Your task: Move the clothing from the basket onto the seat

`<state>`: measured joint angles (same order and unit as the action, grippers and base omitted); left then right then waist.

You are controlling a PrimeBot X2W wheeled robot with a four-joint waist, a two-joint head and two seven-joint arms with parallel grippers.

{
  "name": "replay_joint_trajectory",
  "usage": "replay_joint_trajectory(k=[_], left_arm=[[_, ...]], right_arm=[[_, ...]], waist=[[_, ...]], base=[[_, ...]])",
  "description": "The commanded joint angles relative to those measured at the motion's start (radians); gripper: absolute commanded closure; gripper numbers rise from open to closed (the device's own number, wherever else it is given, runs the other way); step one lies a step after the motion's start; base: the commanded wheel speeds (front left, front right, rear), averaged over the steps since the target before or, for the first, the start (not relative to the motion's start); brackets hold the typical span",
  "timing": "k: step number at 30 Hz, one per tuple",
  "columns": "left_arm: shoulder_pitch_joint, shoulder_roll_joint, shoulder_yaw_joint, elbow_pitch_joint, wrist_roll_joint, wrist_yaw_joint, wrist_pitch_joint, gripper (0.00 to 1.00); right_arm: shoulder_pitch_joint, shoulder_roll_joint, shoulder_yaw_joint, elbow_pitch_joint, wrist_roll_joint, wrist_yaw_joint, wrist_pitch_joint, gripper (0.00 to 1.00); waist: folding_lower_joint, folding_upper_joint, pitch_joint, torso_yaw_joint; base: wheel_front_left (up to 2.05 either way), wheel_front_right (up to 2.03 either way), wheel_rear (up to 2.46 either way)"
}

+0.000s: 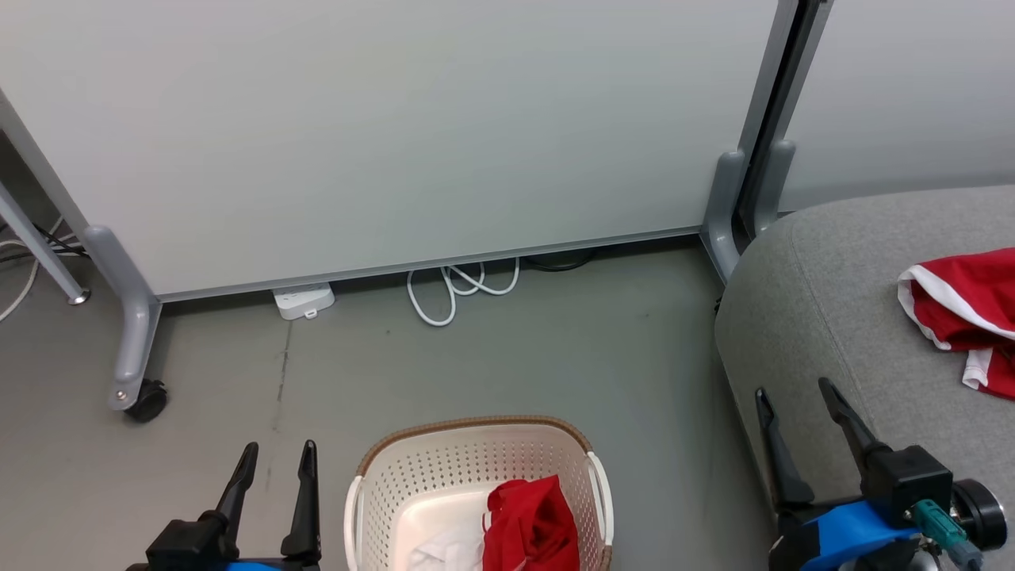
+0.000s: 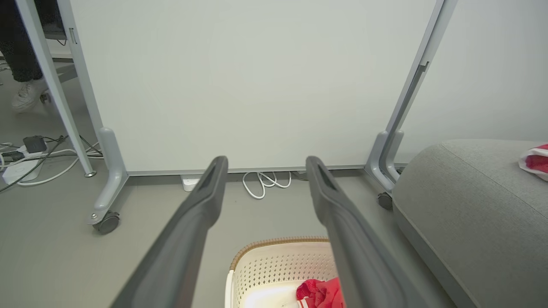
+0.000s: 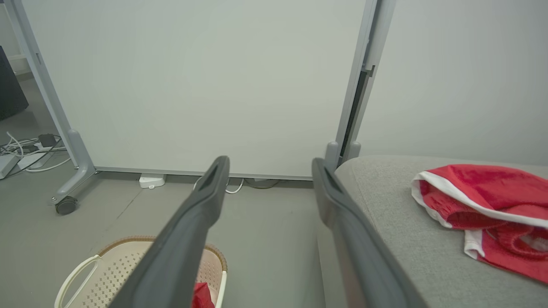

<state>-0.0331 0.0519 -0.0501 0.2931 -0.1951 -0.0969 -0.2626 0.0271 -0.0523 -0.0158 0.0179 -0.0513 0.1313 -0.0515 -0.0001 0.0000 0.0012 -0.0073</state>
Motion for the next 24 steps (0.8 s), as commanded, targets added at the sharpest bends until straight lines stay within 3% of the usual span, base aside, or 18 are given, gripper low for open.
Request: replay_joint_trajectory(k=[1, 12, 19, 24], left_arm=[[-0.002, 0.001, -0.005, -0.002, 0.003, -0.003, -0.003, 0.0], [-0.221, 0.001, -0.077, 0.053, 0.041, -0.021, -0.003, 0.0], [-0.404, 0.026, -0.133, 0.178, 0.066, -0.029, -0.003, 0.0], [-0.477, 0.029, -0.144, 0.301, 0.042, -0.032, -0.003, 0.0]], right_arm=[[-0.016, 0.003, 0.002, -0.015, -0.001, -0.001, 0.0, 0.0], [-0.225, 0.003, 0.021, -0.114, -0.036, -0.001, -0.001, 0.0], [-0.369, 0.003, 0.046, -0.136, -0.013, -0.001, -0.035, 0.0], [-0.42, 0.003, 0.075, -0.113, 0.019, -0.001, -0.056, 0.0]], waist=[[0.0001, 0.0, 0.033, -0.015], [0.0001, 0.0, 0.362, -0.113], [0.0001, 0.0, 0.583, -0.184], [0.0001, 0.0, 0.663, -0.232]], base=[[0.0, 0.0, 0.0], [0.0, 0.0, 0.0], [0.0, 0.0, 0.0], [0.0, 0.0, 0.0]])
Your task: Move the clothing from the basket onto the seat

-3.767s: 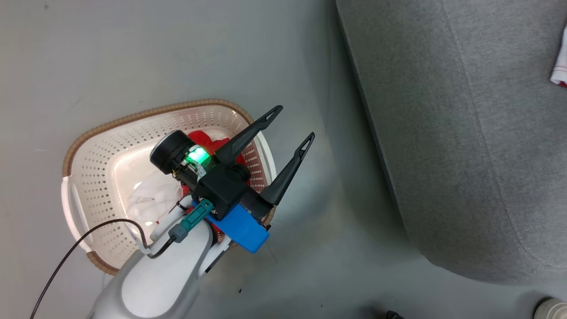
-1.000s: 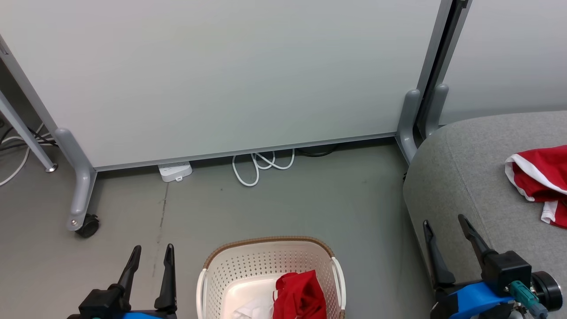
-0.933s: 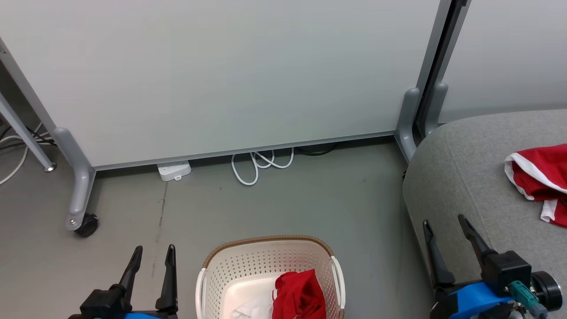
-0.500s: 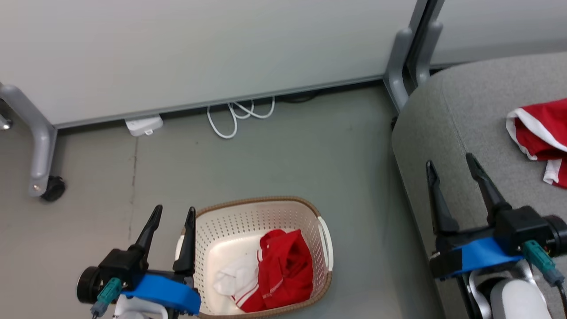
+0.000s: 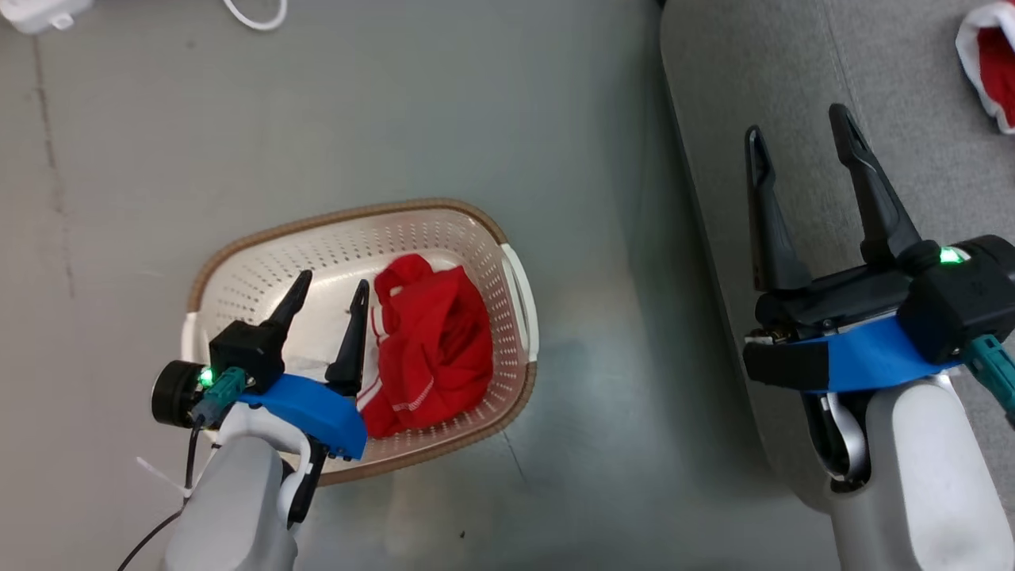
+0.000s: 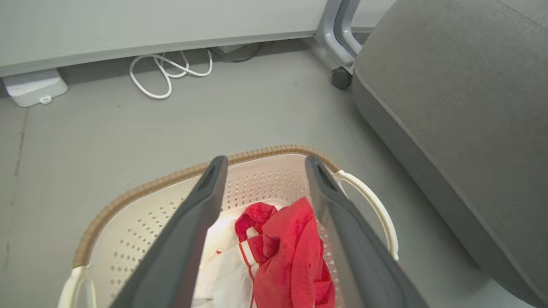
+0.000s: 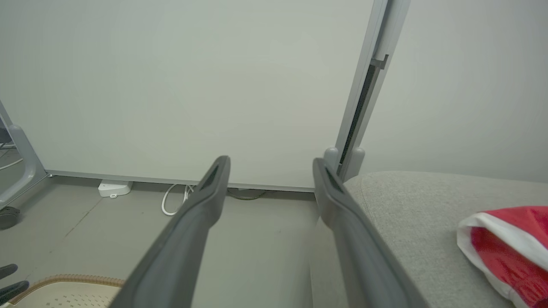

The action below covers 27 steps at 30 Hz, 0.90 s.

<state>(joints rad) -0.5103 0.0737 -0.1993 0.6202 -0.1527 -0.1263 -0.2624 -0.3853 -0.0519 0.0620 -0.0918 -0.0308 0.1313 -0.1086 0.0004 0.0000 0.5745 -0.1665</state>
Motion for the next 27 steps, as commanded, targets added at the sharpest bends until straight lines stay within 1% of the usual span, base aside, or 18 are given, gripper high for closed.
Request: replay_joint_trajectory(k=[1, 5, 9, 14, 17, 19, 20, 23, 25, 27], left_arm=[[-0.021, 0.011, -0.002, 0.008, -0.002, -0.003, -0.004, 0.0], [-0.087, 0.031, -0.026, 0.142, -0.01, -0.004, -0.003, 0.0], [-0.136, 0.044, -0.058, 0.233, -0.015, -0.005, -0.003, 0.0], [-0.172, 0.056, -0.082, 0.307, -0.039, -0.005, -0.003, 0.0], [-0.185, 0.069, -0.081, 0.349, -0.05, -0.005, -0.003, 0.0], [-0.193, 0.067, -0.078, 0.385, -0.059, -0.005, -0.003, 0.0], [-0.199, 0.068, -0.075, 0.403, -0.061, -0.001, -0.003, 0.0], [-0.217, 0.068, -0.06, 0.456, -0.074, 0.03, -0.003, 0.0], [-0.224, 0.063, -0.054, 0.489, -0.083, 0.041, 0.003, 0.0], [-0.231, 0.059, -0.057, 0.515, -0.085, 0.043, 0.007, 1.0]], right_arm=[[-0.019, 0.003, 0.002, 0.003, 0.006, -0.001, -0.009, 0.0], [-0.059, 0.003, 0.024, 0.032, 0.037, -0.001, -0.034, 0.0], [-0.075, 0.003, 0.041, 0.066, 0.055, -0.001, -0.063, 0.0], [-0.072, 0.003, 0.055, 0.094, 0.08, -0.001, -0.087, 0.0], [-0.073, 0.003, 0.067, 0.104, 0.087, -0.001, -0.097, 0.0], [-0.077, 0.003, 0.077, 0.111, 0.086, -0.001, -0.102, 0.0], [-0.079, 0.003, 0.082, 0.113, 0.084, -0.001, -0.105, 0.0], [-0.083, 0.003, 0.097, 0.121, 0.092, -0.001, -0.106, 0.0], [-0.085, 0.003, 0.101, 0.123, 0.095, -0.001, -0.109, 0.0], [-0.084, 0.003, 0.104, 0.126, 0.095, -0.001, -0.111, 0.0]], waist=[[-0.0004, 0.0, 0.106, -0.085], [-0.0004, 0.0, 0.164, -0.133], [-0.0004, 0.0, 0.202, -0.173], [-0.0004, 0.0, 0.233, -0.203], [-0.0004, 0.0, 0.249, -0.212], [-0.0004, 0.0, 0.256, -0.217], [-0.0004, 0.0, 0.258, -0.218], [-0.0004, 0.0, 0.262, -0.22], [-0.0004, 0.0, 0.265, -0.218], [-0.0004, 0.0, 0.265, -0.215]], base=[[0.0, 0.0, 0.0], [0.0, 0.0, 0.0], [0.0, 0.0, 0.0], [0.0, 0.0, 0.0], [0.0, 0.0, 0.0], [0.0, 0.0, 0.0], [0.0, 0.0, 0.0], [0.0, 0.0, 0.0], [0.0, 0.0, 0.0], [0.0, 0.0, 0.0]])
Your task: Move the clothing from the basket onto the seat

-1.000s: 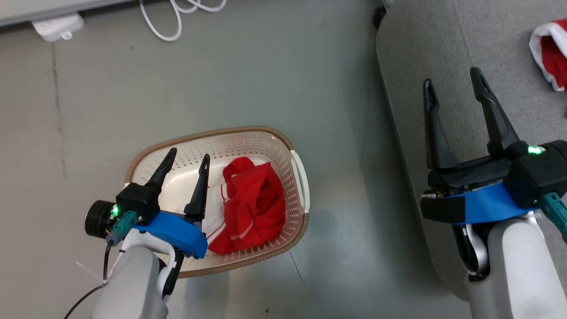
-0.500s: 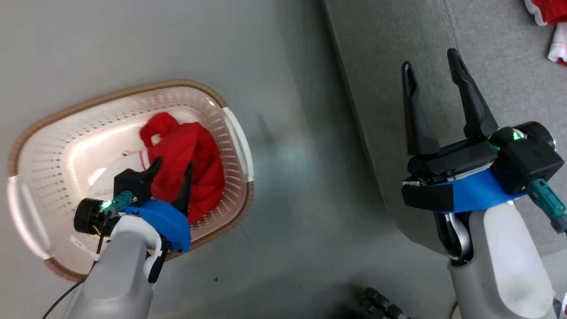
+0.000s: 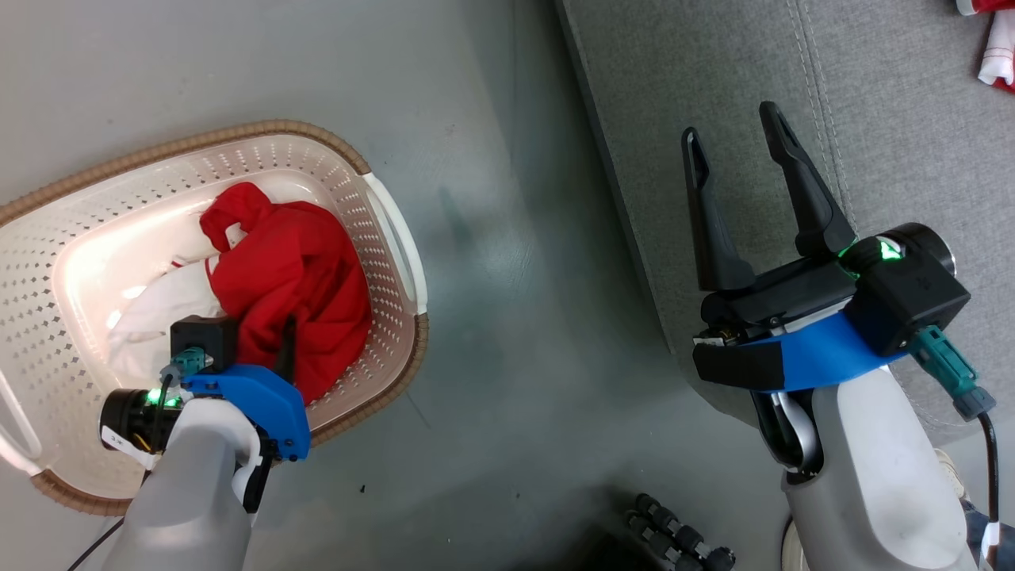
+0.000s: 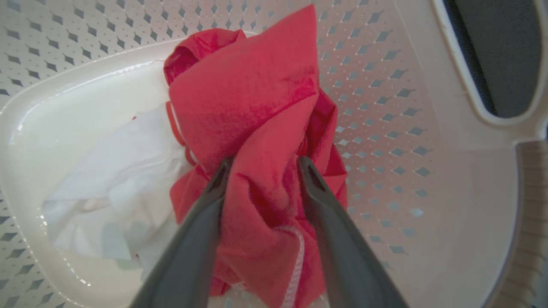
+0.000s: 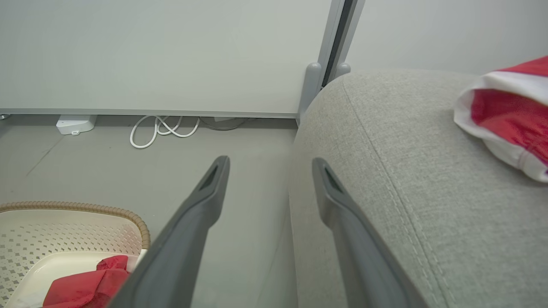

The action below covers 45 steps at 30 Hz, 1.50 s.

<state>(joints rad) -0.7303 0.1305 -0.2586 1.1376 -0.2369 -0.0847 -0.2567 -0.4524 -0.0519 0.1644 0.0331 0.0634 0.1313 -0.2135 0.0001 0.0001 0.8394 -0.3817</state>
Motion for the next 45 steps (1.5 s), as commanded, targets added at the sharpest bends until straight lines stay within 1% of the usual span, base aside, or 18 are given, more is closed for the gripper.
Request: replay_joint_trajectory(k=[1, 13, 16, 20, 26, 33, 39, 45], left_arm=[[-0.016, 0.001, 0.0, 0.008, -0.001, 0.002, 0.001, 1.0], [-0.026, -0.022, -0.006, 0.064, -0.026, -0.006, -0.009, 1.0], [-0.017, -0.03, -0.007, 0.068, -0.033, -0.009, -0.008, 1.0], [0.005, -0.04, -0.01, 0.057, -0.039, -0.011, -0.009, 1.0], [0.04, -0.059, -0.068, 0.019, 0.002, -0.023, -0.009, 1.0], [0.098, -0.078, -0.14, -0.054, -0.007, -0.038, -0.009, 1.0], [0.169, -0.08, -0.266, -0.179, -0.097, -0.044, -0.009, 1.0], [0.179, -0.079, -0.408, -0.275, -0.169, -0.045, -0.009, 1.0]], right_arm=[[-0.016, 0.003, 0.003, 0.003, -0.001, -0.001, -0.006, 0.0], [-0.016, 0.003, 0.008, 0.019, -0.013, -0.001, -0.003, 0.0], [-0.011, 0.003, 0.01, 0.027, -0.012, -0.001, -0.005, 0.0], [-0.001, 0.003, 0.015, 0.046, -0.011, -0.001, -0.008, 0.0], [0.035, 0.002, 0.001, 0.081, -0.018, -0.001, -0.004, 0.0], [0.115, 0.001, -0.015, 0.113, -0.036, -0.001, 0.03, 0.0], [0.206, 0.001, -0.022, 0.134, -0.037, -0.001, 0.061, 0.0], [0.283, 0.001, -0.025, 0.126, -0.04, -0.001, 0.097, 0.0]], waist=[[-0.0001, -0.0001, -0.001, 0.003], [-0.0001, -0.0001, -0.024, 0.025], [-0.0001, -0.0001, -0.044, 0.033], [-0.0001, -0.0001, -0.098, 0.049], [-0.0001, -0.0001, -0.232, 0.095], [-0.0001, -0.0001, -0.429, 0.17], [-0.0001, -0.0001, -0.602, 0.223], [-0.0001, -0.0001, -0.71, 0.265]], base=[[0.0, 0.0, 0.0], [0.0, 0.0, 0.0], [0.0, 0.0, 0.0], [0.0, 0.0, 0.0], [0.0, 0.0, 0.0], [0.0, 0.0, 0.0], [0.0, 0.0, 0.0], [0.0, 0.0, 0.0]])
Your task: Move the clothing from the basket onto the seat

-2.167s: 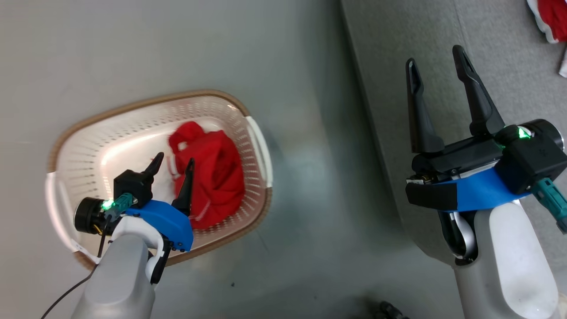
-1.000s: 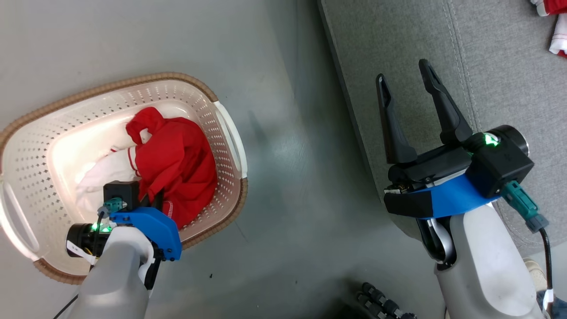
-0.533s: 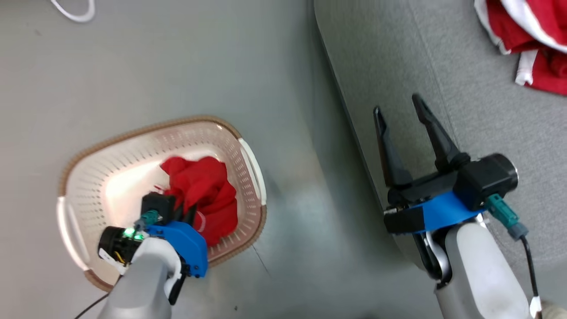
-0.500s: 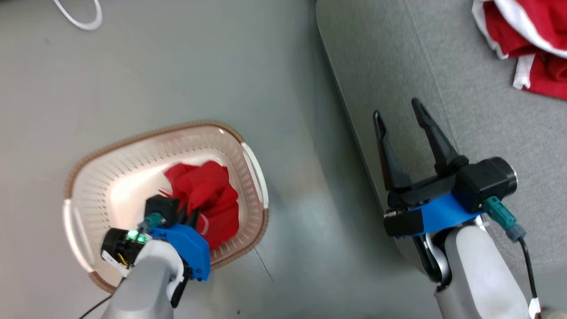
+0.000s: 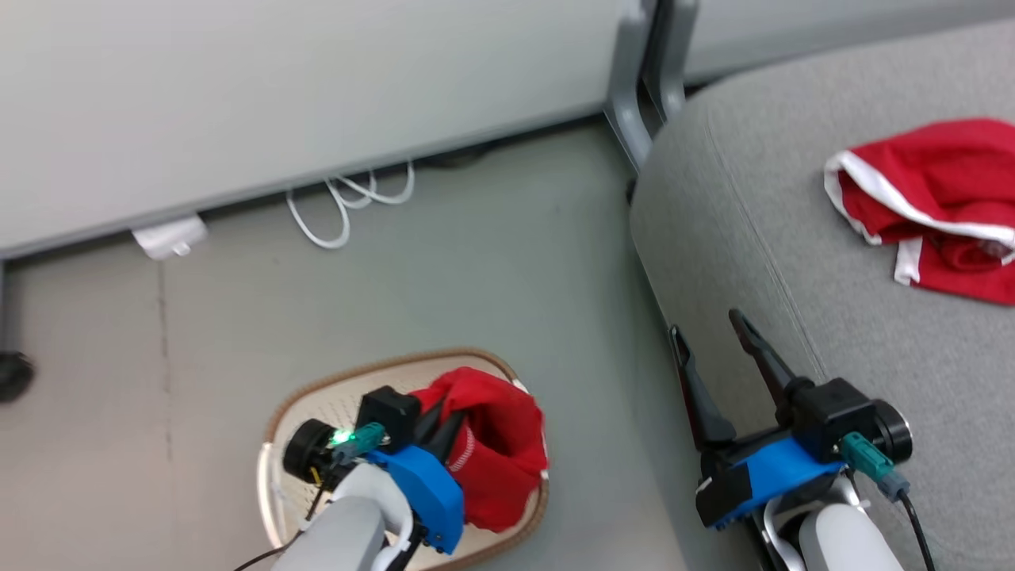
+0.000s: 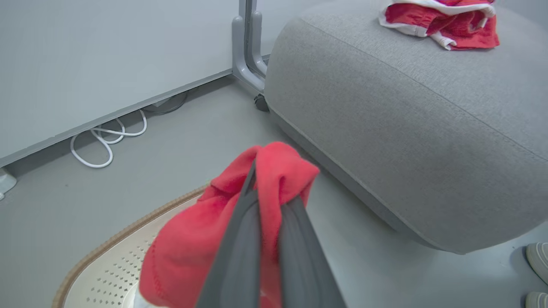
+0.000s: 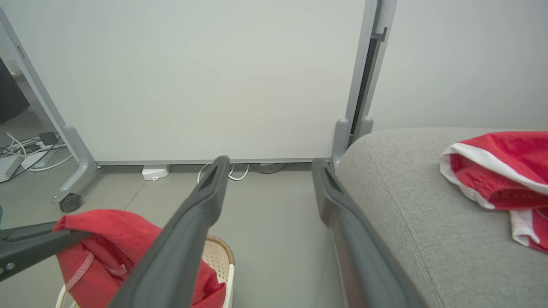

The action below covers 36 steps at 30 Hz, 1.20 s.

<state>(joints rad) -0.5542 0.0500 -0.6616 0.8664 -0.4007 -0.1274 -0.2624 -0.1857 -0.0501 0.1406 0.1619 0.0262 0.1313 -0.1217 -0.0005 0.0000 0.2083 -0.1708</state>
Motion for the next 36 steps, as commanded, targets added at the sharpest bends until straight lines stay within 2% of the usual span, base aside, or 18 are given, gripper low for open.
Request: replay_joint_trajectory(k=[1, 9, 19, 26, 36], left_arm=[[-0.004, 0.002, -0.024, -0.016, -0.016, -0.003, -0.004, 1.0], [-0.066, 0.002, -0.153, -0.111, -0.102, -0.003, 0.007, 1.0], [-0.198, 0.002, -0.28, -0.22, -0.241, 0.041, 0.067, 1.0], [-0.292, 0.002, -0.345, -0.249, -0.326, 0.077, 0.095, 1.0], [-0.344, 0.002, -0.421, -0.232, -0.403, 0.113, 0.069, 1.0]], right_arm=[[0.026, 0.0, -0.004, -0.005, -0.003, -0.001, 0.008, 0.0], [0.087, 0.0, -0.014, -0.024, -0.002, -0.001, 0.037, 0.0], [0.118, 0.0, 0.011, -0.044, 0.011, -0.001, 0.059, 0.0], [0.126, 0.0, 0.016, -0.045, 0.01, -0.001, 0.066, 0.0], [0.129, 0.0, 0.036, -0.05, 0.014, -0.001, 0.072, 0.0]], waist=[[0.0005, 0.0, -0.091, 0.059], [0.0005, 0.0, -0.169, 0.094], [0.0005, 0.0, -0.222, 0.128], [0.0005, 0.0, -0.234, 0.145], [0.0005, 0.0, -0.241, 0.15]], base=[[0.0, 0.0, 0.0], [0.0, 0.0, 0.0], [0.0, 0.0, 0.0], [0.0, 0.0, 0.0], [0.0, 0.0, 0.0]])
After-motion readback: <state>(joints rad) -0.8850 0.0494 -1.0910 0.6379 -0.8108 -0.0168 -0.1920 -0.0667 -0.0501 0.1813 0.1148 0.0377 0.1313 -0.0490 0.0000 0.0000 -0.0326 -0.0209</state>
